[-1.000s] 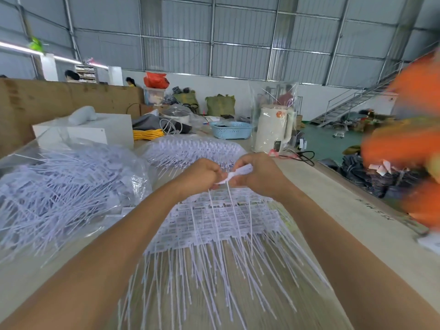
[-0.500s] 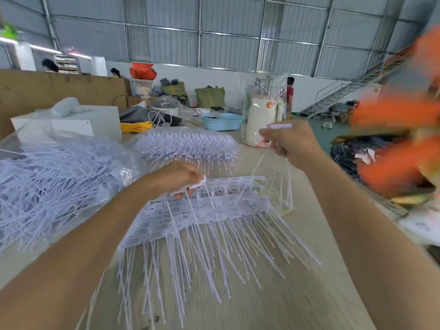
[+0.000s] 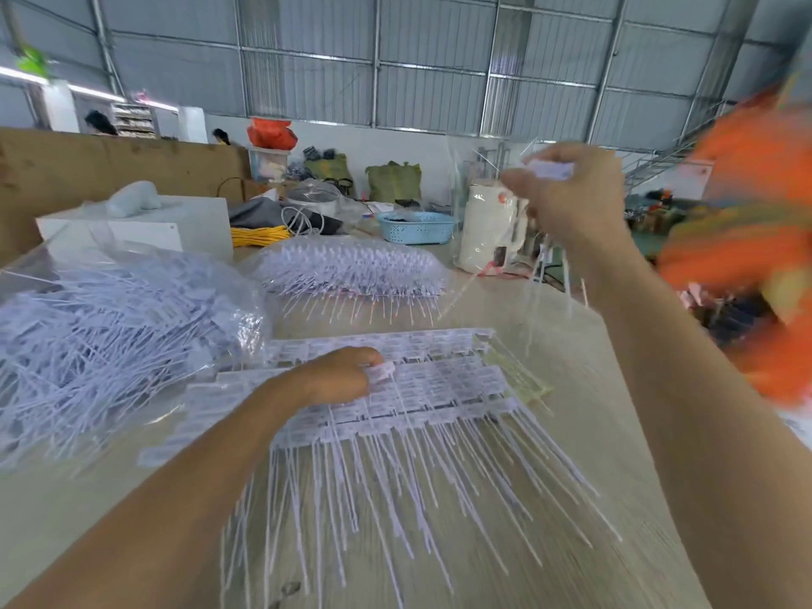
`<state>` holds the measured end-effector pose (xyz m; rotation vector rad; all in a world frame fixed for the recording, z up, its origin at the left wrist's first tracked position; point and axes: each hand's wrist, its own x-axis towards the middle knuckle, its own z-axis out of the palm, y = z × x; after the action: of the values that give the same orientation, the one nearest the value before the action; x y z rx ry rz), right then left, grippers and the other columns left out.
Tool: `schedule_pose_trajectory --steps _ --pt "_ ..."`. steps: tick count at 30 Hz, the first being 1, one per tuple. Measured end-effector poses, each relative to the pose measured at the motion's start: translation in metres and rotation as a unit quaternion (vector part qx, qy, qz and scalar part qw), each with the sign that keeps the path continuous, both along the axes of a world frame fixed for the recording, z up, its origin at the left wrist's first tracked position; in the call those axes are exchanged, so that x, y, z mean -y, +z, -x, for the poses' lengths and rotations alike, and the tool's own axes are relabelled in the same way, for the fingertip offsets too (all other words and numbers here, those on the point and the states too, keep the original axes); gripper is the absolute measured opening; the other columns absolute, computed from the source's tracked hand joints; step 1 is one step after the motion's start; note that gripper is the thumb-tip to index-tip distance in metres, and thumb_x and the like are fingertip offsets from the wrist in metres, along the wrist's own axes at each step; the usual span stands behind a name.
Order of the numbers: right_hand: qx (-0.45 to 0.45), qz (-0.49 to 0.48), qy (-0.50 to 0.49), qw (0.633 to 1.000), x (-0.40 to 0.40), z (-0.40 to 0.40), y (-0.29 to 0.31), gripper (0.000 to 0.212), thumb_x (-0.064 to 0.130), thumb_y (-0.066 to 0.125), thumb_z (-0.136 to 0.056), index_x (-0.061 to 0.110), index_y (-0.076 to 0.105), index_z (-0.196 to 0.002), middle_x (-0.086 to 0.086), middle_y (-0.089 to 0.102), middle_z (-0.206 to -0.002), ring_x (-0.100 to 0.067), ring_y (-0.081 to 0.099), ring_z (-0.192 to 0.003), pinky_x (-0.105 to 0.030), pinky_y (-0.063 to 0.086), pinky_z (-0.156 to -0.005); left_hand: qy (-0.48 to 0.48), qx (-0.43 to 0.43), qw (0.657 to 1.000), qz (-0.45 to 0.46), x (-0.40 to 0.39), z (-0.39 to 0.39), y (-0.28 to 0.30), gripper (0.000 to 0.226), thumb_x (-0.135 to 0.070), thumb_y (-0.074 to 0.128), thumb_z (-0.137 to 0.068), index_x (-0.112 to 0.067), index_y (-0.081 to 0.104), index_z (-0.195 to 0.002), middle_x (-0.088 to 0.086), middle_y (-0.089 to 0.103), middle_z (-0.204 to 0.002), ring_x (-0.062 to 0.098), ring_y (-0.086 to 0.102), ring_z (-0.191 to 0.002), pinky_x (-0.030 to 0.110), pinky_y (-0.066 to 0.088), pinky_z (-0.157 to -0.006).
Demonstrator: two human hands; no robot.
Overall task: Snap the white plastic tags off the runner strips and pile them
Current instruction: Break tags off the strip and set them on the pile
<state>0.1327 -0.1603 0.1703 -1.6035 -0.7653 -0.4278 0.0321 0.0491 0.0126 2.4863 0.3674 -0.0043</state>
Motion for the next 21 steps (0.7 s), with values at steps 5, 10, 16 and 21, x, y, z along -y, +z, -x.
schedule_pose_trajectory --steps 5,10,16,21 --pt "-0.269 0.044 0.204 0.940 -0.008 0.001 0.000 0.027 0.022 0.073 -0.078 0.002 0.063 -0.093 -0.005 0.060 -0.076 -0.013 0.059 -0.056 -0.022 0.051 -0.050 0.003 0.069 0.996 0.064 0.000 0.002 0.028 0.027 -0.005 0.059 -0.089 -0.019 0.058 -0.113 -0.009 0.052 -0.086 0.003 0.053 -0.061 0.009 0.043 -0.050" --pt "-0.279 0.212 0.223 0.910 -0.042 0.004 -0.065 0.019 0.013 0.077 -0.074 0.001 0.062 -0.078 -0.008 0.060 -0.065 -0.011 0.055 -0.047 -0.020 0.045 -0.044 -0.021 0.099 0.993 0.061 0.011 0.006 0.056 0.024 -0.016 0.061 -0.091 -0.023 0.060 -0.114 -0.004 0.058 -0.082 0.009 0.055 -0.072 0.017 0.044 -0.064" --pt "-0.234 0.312 0.210 0.897 -0.054 -0.004 -0.103 0.022 0.013 0.084 -0.067 0.010 0.061 -0.066 -0.003 0.056 -0.049 -0.011 0.047 -0.039 -0.018 0.033 -0.040 0.004 0.145 0.987 0.071 0.012 0.005 0.052 0.015 -0.012 0.068 -0.084 -0.018 0.055 -0.086 0.006 0.061 -0.087 0.017 0.058 -0.082 0.031 0.047 -0.081" --pt "-0.239 0.302 0.239 0.891 -0.051 -0.003 -0.109 0.019 0.013 0.085 -0.065 0.011 0.067 -0.071 0.001 0.059 -0.050 -0.009 0.048 -0.042 -0.018 0.034 -0.040 0.000 0.146 0.983 0.113 0.009 0.004 0.048 0.025 -0.007 0.072 -0.080 -0.018 0.053 -0.091 -0.001 0.066 -0.076 0.011 0.062 -0.074 0.027 0.047 -0.078"
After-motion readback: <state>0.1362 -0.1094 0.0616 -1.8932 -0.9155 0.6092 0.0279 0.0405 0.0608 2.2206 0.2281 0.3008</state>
